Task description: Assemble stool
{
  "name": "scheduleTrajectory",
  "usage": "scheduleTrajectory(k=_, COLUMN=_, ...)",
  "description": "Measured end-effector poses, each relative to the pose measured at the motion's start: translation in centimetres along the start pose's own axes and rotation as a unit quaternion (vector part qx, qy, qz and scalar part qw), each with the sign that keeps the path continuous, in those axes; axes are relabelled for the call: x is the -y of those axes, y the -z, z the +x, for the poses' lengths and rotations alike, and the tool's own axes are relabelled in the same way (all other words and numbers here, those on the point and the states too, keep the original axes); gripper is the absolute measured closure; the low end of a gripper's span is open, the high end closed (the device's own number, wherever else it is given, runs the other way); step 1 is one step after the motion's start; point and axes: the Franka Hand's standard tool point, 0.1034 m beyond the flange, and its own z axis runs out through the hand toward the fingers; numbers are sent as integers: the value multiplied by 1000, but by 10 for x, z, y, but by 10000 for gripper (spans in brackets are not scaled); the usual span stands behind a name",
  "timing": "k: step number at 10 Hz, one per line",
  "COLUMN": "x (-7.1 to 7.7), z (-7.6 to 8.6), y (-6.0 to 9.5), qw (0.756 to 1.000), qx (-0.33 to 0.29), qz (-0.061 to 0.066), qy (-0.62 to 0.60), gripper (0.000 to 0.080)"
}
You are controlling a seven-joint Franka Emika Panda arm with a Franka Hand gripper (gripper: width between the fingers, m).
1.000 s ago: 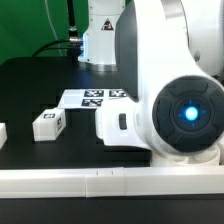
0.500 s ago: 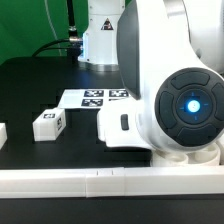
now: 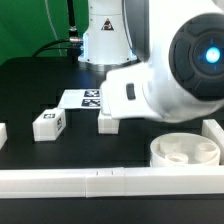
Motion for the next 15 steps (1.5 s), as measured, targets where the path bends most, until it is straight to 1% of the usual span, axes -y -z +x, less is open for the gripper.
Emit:
scheduleTrajectory(k=1, x=-2, z=-8, y=7, qw=1000, qx=8, qz=1, qy=3, gripper=476)
scheduleTrajectory(k=2, x=-2, z=-2, y=6, qw=1000, qx=0, qz=1, qy=3, gripper=476)
scheduleTrajectory(k=3, x=-1, z=-1, y=6, qw=1000, qx=-2, qz=1, qy=5, gripper=476)
scheduleTrajectory(k=4, x=-1, z=5, y=12, qw=1000, qx=-27, qz=1, qy=6, gripper=476)
scheduleTrajectory(k=5, x=0, z=6, y=15, qw=999, qx=-38, qz=1, qy=8, gripper=476)
scheduleTrajectory(k=6, x=2, z=10, y=23, qw=998, qx=-66, qz=1, qy=11, gripper=476)
scheduleTrajectory(k=7, x=4, z=11, y=41, qw=993, qx=-114, qz=0, qy=11, gripper=476)
scheduleTrajectory(k=8, x=7, z=3, y=53, qw=989, qx=-150, qz=-3, qy=12, gripper=476)
scheduleTrajectory(k=9, x=8, z=-1, y=58, qw=985, qx=-171, qz=-4, qy=12, gripper=476)
scheduleTrajectory(k=10, x=8, z=9, y=64, qw=975, qx=-223, qz=-4, qy=11, gripper=476)
scheduleTrajectory(k=11, x=8, z=10, y=67, qw=965, qx=-262, qz=-6, qy=9, gripper=476)
scheduleTrajectory(k=12, x=9, z=9, y=67, qw=959, qx=-282, qz=-7, qy=9, gripper=476)
scheduleTrajectory(k=13, x=9, z=14, y=73, qw=946, qx=-323, qz=-8, qy=9, gripper=476)
scheduleTrajectory(k=14, x=12, z=14, y=75, qw=935, qx=-353, qz=-10, qy=10, gripper=476)
scheduleTrajectory(k=15, x=14, z=11, y=83, qw=922, qx=-387, qz=-12, qy=12, gripper=476)
